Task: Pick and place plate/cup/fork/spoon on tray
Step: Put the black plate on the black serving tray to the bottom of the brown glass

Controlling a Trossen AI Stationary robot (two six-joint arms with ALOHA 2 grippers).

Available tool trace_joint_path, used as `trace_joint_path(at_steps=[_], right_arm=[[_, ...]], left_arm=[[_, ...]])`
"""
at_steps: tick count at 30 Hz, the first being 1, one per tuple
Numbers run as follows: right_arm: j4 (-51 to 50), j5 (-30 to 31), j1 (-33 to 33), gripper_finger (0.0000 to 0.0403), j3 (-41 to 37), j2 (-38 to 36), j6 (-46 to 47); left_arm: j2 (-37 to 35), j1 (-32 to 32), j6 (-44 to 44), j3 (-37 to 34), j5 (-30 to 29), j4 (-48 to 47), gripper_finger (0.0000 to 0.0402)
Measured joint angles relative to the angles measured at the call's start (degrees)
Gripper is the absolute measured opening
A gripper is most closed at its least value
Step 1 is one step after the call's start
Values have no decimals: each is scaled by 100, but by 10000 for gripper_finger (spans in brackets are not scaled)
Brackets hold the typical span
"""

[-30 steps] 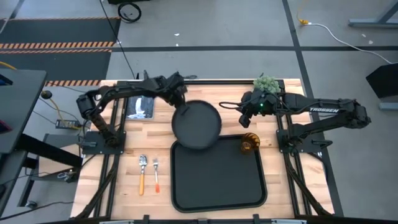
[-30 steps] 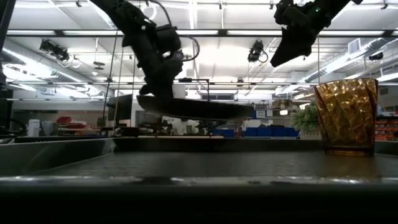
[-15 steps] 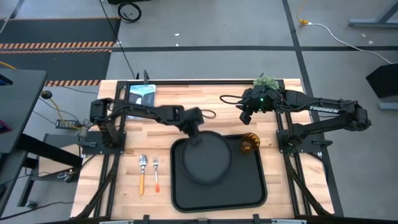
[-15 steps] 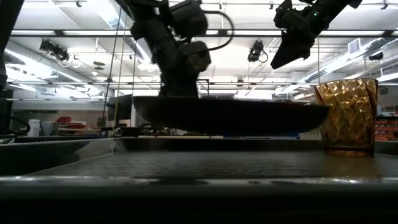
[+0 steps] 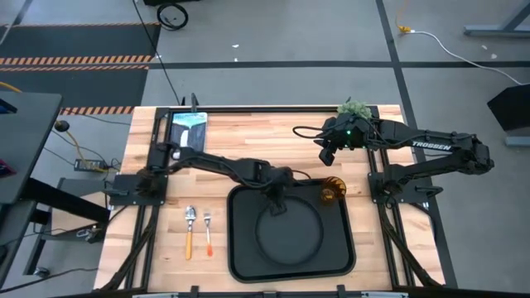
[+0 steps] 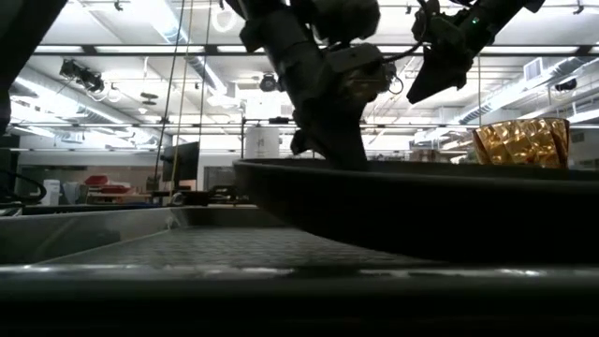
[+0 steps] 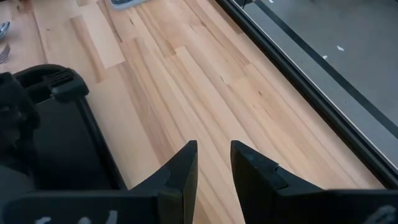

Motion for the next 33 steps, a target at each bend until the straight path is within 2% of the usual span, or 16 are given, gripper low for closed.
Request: trace_joint_path(at_steps=[11,22,28,33], right_arm=[[84,-1,7,103,2,2,0],[116,-36,7,103,2,2,0],[150,-38,9,103,2,2,-20],[150,-40,12,103,2,2,-32]], left_arm=[[92,-15,-271,123,-100,186,15],[273,-87,-393,120,-149,601,55],[178,-83,151,125,-193,646,93],[-74,-104,973,125,-197,-562,117]])
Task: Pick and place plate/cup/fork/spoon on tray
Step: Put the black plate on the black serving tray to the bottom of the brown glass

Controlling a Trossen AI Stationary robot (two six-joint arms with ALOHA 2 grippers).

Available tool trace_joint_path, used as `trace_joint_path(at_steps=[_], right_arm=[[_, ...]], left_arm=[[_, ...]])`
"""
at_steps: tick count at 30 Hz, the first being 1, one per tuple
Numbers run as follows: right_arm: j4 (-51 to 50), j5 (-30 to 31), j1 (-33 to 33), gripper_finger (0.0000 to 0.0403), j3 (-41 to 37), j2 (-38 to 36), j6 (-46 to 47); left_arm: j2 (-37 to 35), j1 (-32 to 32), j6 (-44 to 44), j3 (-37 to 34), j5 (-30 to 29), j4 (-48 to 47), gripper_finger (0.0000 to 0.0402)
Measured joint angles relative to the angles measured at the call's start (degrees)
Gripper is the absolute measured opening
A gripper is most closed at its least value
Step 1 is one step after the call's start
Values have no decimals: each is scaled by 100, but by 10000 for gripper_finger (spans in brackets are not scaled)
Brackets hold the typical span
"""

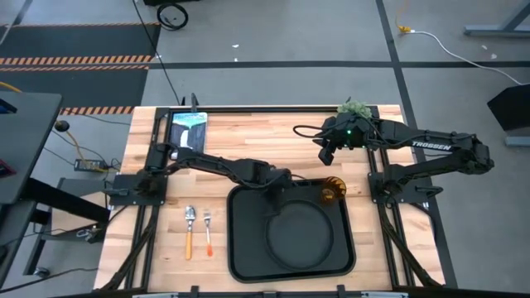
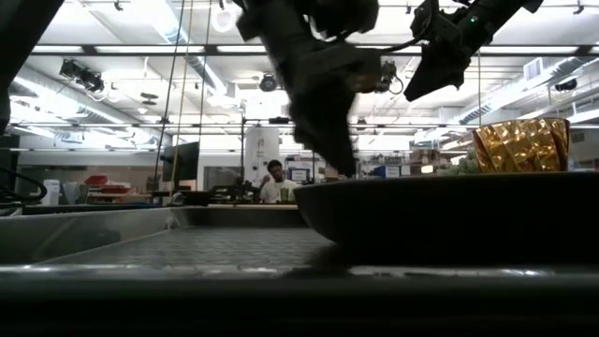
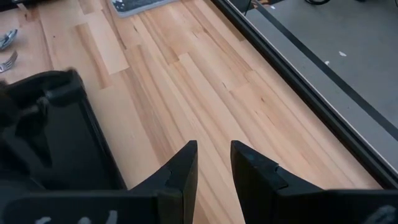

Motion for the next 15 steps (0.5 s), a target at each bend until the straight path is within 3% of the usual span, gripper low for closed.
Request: trace_joint_path(at_steps=[6,15], right_arm=[[88,-1,1,103,2,0,-30],[235,-79,123,103,2,0,56]], left_arm=[[-67,-210,689,-20,3,-1391,111],[-44,-720,636,-541,5,-1330,103]])
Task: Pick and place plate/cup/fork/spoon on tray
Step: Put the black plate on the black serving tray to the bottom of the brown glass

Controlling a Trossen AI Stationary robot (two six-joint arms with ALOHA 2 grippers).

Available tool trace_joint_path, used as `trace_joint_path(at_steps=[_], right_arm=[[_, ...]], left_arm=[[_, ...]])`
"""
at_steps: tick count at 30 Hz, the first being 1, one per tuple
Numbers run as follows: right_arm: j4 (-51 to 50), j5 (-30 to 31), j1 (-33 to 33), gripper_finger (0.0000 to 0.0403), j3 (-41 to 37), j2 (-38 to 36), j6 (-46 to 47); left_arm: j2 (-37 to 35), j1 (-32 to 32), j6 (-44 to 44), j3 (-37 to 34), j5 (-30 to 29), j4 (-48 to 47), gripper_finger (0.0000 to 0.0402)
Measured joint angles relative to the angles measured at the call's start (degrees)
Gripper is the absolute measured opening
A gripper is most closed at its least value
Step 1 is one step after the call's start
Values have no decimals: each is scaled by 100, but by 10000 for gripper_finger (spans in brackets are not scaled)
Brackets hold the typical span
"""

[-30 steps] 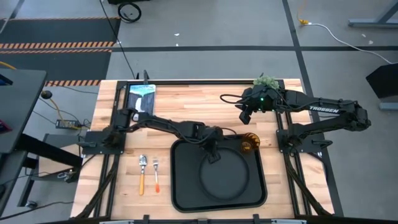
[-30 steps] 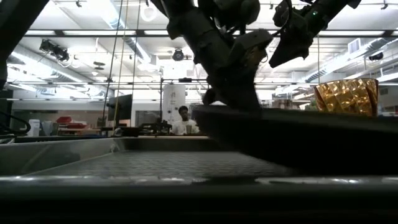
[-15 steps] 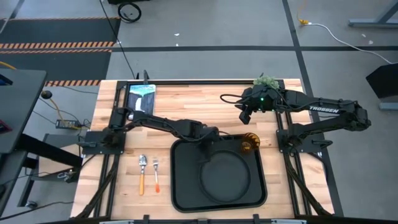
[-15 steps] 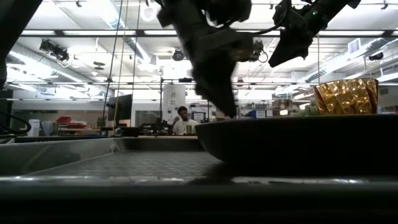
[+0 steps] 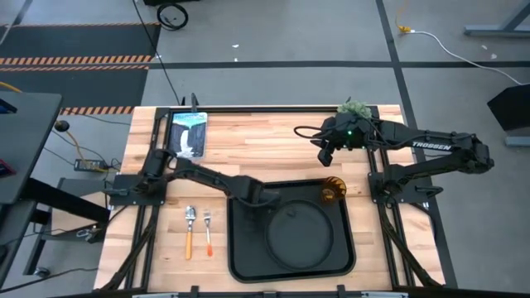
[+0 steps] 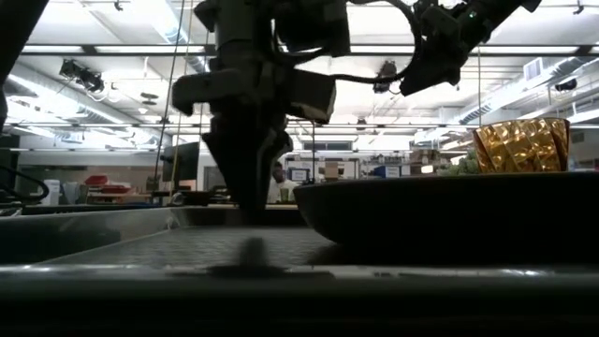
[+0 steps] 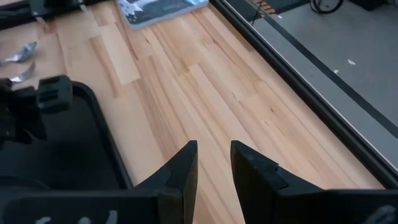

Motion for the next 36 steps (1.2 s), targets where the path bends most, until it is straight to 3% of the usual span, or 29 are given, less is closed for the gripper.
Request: trace_joint_path(at_steps=[9,20,31,36], right_arm=[[288,-136,117,103,0,0,-222],[289,-559,117,103,0,-2,-646],[286,-817,117,103,0,-4,-668],[286,-967,117,103,0,-4,-631]], left_arm=[[0,-666,-1228,-38,-2,757,102],[211,-1024,-2944,-43,-148,1600,102],[284,-1022,-3106,-43,-519,2729,102],[245,-1014,-3172,-42,-246,2198,102]])
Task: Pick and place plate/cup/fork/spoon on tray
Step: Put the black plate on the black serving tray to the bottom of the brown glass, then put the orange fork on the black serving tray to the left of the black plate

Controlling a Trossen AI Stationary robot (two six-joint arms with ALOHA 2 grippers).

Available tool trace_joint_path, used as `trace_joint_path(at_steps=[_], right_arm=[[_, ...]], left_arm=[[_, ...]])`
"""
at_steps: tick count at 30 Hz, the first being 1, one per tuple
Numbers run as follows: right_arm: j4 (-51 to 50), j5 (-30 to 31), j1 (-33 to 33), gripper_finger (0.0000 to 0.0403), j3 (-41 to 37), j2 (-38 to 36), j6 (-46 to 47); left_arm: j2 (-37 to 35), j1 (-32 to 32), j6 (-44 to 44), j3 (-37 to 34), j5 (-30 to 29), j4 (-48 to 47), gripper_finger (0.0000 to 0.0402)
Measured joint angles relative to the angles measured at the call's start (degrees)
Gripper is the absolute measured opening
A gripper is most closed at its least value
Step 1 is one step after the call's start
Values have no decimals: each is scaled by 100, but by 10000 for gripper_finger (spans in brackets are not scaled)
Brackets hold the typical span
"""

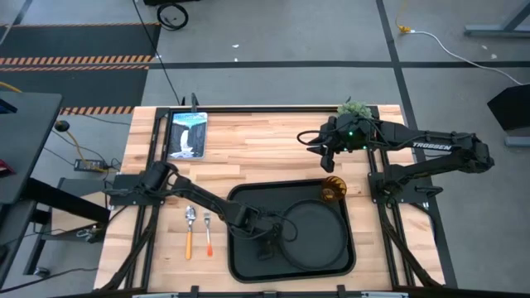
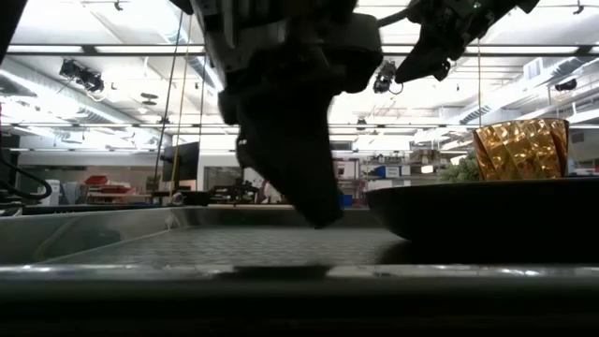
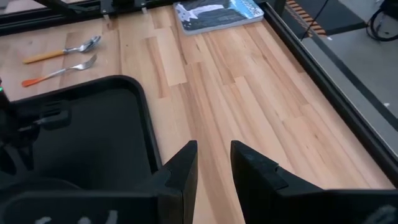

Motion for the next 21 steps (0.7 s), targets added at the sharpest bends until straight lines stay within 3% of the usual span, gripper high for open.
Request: trace_joint_path(at_steps=[7,17,21], right_arm=[[11,-73,47,103,0,0,74],[259,-108,309,103,-2,-226,-366],[296,-108,348,103,-2,-304,-582]], left_arm=[[-109,-107,-1583,4,54,-795,98],[-601,-844,-4631,8,-1143,-2514,66],[-722,-1047,-5617,11,-1169,-3527,60]])
